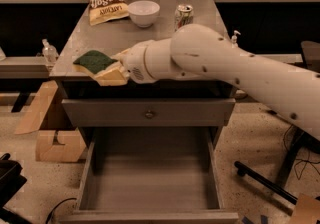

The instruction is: Place sponge into middle drawer

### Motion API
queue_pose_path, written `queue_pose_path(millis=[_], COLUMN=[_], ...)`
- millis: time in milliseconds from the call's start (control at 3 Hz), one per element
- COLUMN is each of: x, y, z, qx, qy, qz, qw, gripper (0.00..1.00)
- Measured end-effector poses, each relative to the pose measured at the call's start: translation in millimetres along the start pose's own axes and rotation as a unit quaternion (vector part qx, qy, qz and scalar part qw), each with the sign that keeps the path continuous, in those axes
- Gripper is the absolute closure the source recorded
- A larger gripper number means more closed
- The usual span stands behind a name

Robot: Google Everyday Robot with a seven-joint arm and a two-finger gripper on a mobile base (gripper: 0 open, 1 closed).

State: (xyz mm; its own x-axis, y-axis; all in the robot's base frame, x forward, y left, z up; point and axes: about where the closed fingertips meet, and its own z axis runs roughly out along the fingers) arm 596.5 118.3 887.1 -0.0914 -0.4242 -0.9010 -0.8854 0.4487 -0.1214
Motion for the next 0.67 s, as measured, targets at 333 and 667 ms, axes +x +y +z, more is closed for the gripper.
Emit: queue_pose_path(millis=[333, 667], x=[26, 47], y=[22, 23], z=[-78, -101], qx=[0.006, 0.000], qy=[0.023, 0.036], qz=[0.018, 0.041], qw=[0.9996, 0.9985], gripper=[1.00, 1.00])
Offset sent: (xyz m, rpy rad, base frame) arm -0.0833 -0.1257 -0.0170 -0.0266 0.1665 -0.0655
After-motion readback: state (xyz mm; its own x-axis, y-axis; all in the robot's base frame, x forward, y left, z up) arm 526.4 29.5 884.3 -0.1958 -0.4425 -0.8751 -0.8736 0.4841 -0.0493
